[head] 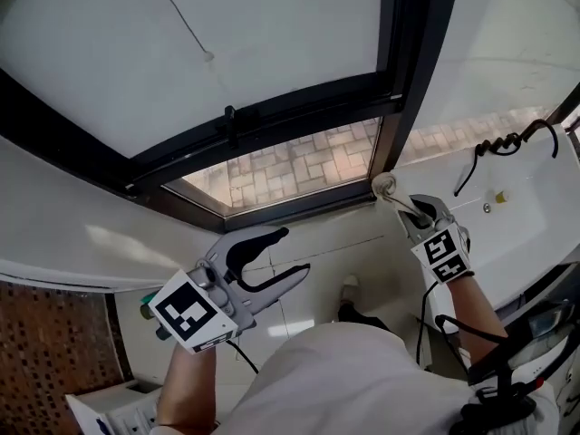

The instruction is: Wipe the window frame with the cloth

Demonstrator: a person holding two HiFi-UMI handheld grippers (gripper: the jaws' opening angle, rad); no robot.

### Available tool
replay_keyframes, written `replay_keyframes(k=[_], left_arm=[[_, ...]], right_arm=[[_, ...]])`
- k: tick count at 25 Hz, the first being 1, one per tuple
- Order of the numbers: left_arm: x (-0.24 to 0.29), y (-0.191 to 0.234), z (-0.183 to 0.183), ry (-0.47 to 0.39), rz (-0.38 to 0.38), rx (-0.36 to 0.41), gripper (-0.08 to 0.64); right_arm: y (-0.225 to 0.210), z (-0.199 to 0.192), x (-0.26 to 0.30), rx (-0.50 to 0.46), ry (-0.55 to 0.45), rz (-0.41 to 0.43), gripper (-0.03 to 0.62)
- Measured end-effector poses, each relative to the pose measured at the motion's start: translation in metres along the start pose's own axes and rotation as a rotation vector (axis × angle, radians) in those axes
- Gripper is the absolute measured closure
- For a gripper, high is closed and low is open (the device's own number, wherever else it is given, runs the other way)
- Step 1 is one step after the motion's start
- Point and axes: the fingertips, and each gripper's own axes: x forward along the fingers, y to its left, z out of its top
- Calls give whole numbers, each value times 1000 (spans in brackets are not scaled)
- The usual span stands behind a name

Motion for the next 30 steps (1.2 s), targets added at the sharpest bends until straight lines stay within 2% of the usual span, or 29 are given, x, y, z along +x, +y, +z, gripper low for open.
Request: replay_keyframes(k=[3,6,11,17,22,26,30], left_arm=[[-30,-17,-6,-27,8,5,318],[-67,-36,-18,-52,25,2,318],[-130,-68,-49,-75,45,-10,318],[-184,-93,-87,-70,87,-52,318],[-211,-91,-93,-73,145,-41,318],[-209,-89,-75,-80,185,-49,318],[-196,-98,-59,-72,177,-25,318]], right_arm=[[15,10,-39,77,-40,-43,518],[36,30,-76,99,-96,-90,518],[93,57,-136,193,-195,-136,518],[151,59,-197,245,-206,-184,518],[155,70,-220,250,-231,-212,518],[139,88,-225,231,-257,-194,517],[128,102,-235,231,-289,-175,518]])
